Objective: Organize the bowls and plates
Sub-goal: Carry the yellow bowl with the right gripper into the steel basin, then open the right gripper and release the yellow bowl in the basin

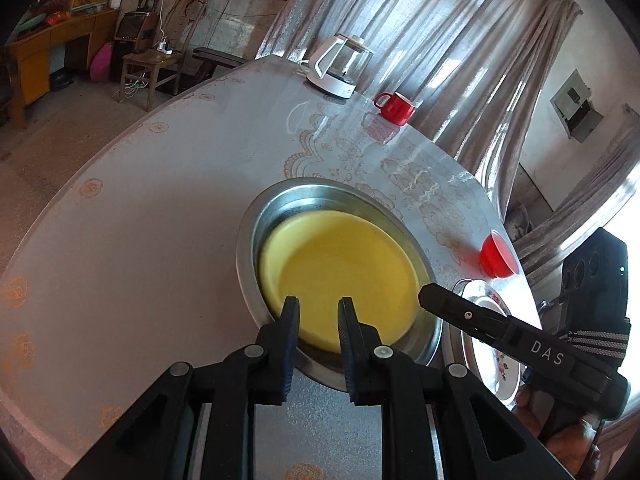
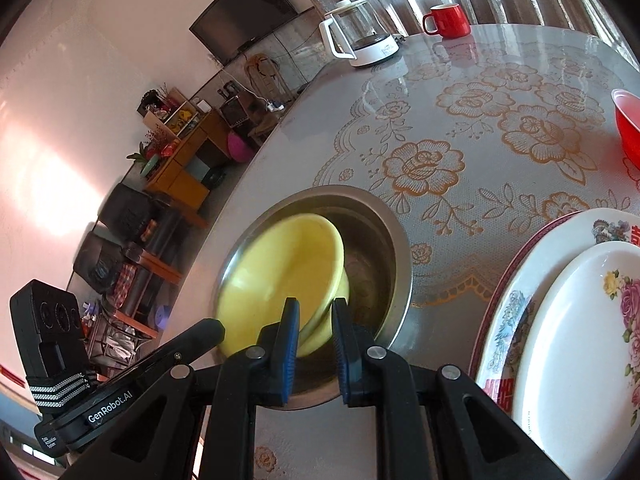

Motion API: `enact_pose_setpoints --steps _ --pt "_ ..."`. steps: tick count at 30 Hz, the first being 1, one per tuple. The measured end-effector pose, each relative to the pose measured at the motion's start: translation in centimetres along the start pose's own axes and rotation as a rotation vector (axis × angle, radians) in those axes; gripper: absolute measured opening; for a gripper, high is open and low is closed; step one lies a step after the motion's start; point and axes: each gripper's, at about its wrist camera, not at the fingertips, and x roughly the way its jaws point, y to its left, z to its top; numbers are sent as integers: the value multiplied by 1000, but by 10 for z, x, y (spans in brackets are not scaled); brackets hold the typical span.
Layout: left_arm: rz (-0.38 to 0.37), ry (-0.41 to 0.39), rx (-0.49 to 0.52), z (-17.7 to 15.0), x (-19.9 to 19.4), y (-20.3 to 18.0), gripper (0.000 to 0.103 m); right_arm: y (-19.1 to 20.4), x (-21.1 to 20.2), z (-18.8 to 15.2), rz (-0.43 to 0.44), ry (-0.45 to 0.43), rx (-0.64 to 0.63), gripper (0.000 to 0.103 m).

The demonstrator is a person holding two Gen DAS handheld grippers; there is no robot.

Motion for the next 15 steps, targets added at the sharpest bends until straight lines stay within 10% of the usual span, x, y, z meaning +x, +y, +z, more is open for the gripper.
enact_pose_setpoints --steps 15 --pt "53 -32 38 -2 -3 -6 20 -2 5 -5 -12 20 -2 18"
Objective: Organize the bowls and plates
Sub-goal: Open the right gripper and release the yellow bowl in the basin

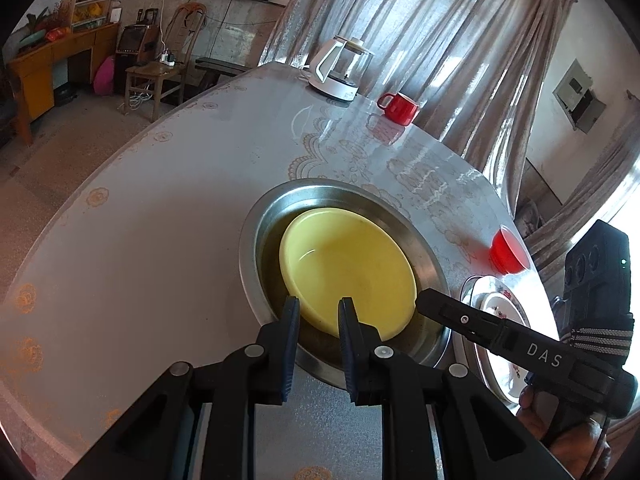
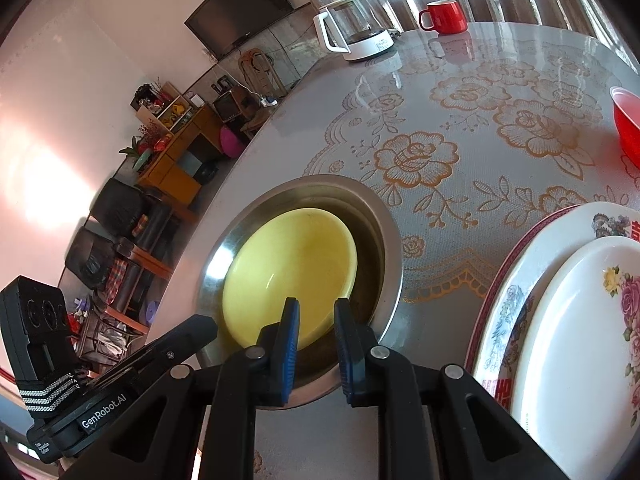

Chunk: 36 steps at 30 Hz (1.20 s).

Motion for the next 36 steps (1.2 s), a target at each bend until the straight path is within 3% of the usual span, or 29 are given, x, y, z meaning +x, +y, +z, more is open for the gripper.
enact_pose_setpoints --steps 5,10,19,36 --pt "18 -8 12 -1 -3 -1 21 1 -3 -1 3 -4 1 21" --pt "30 -14 32 -3 -5 -5 22 2 -11 -4 -3 -23 -9 30" --pt "44 -25 59 -5 -9 -10 24 1 -23 -5 5 -53 -7 31" --pt "31 -30 148 -10 -14 -38 27 -43 -56 -6 -17 -110 107 35"
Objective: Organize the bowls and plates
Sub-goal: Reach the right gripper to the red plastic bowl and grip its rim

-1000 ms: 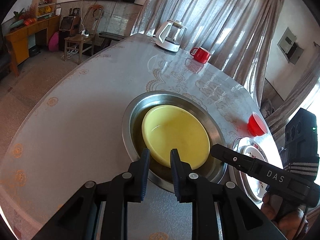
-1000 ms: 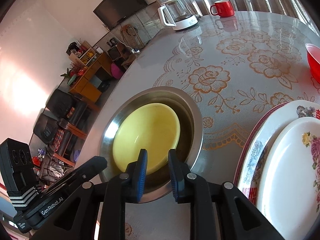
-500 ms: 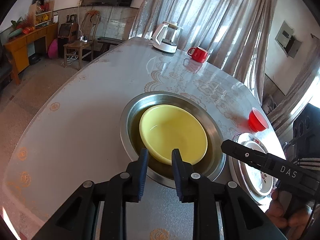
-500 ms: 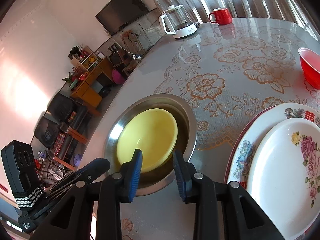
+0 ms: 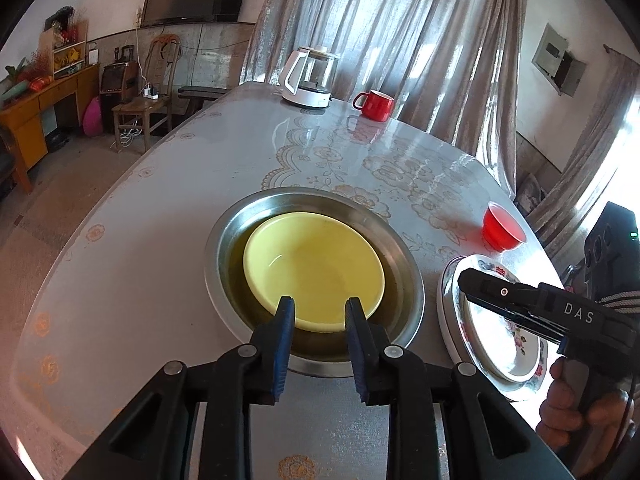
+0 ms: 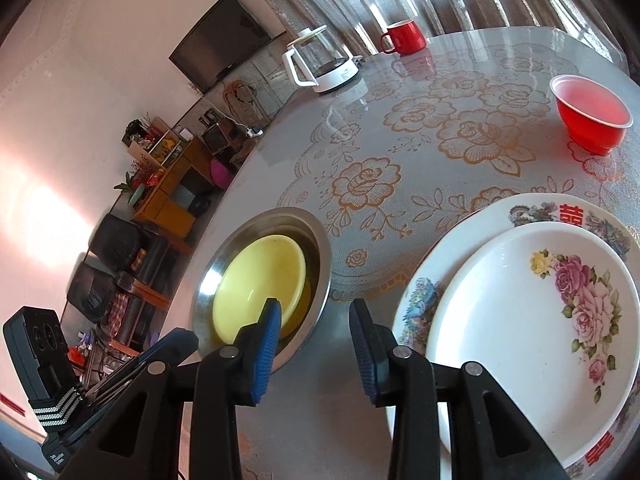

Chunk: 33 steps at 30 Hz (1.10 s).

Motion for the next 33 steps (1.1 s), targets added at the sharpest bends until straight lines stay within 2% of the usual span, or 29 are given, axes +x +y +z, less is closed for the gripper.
enact_pose_setpoints --steps 8,15,24,33 --pt "-23 22 49 2 7 -21 31 -38 -24 6 -32 -45 90 38" --pt "-48 38 101 7 17 -47 40 -77 -45 8 -85 -86 167 39" --pt "-87 75 156 19 40 -86 41 -128 -75 20 -161 -159 262 39" --pt "-136 100 178 42 68 -125 41 -168 -96 44 -220 -229 302 39"
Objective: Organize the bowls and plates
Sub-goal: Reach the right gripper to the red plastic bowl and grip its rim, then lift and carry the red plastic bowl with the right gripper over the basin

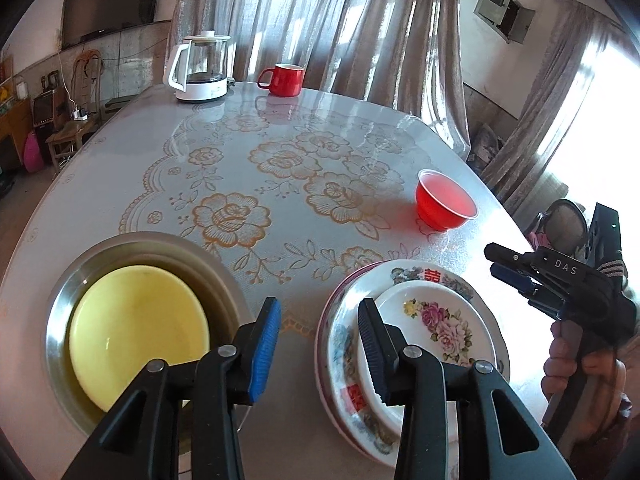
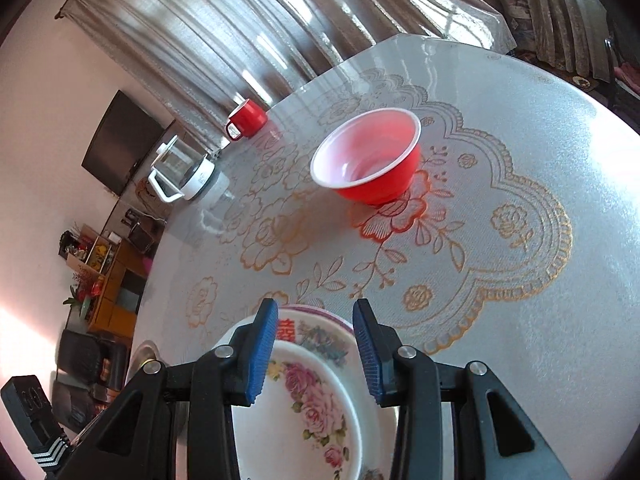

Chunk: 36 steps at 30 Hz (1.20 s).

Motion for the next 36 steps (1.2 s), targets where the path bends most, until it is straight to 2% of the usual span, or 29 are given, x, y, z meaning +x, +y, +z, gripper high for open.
enact_pose_setpoints --steps 6,16,23,29,32,34,36 --pt "-61 31 -3 28 32 -23 41 -14 4 31 -32 -49 21 39" --pt "-147 106 -38 75 100 -60 40 -35 32 76 -97 -72 68 36" --pt "-193 117 -34 100 138 -93 40 -50 54 91 -126 -65 110 31" --pt "-197 142 -34 119 176 -113 40 -58 62 95 -139 -60 118 26" --pt "-199 178 -27 122 198 -119 37 -57 65 93 -140 -47 102 22" --pt "-210 211 -20 118 207 -123 20 -56 68 92 -147 -37 80 17" --pt "-227 207 16 113 203 -128 19 -53 70 91 -137 -27 66 15"
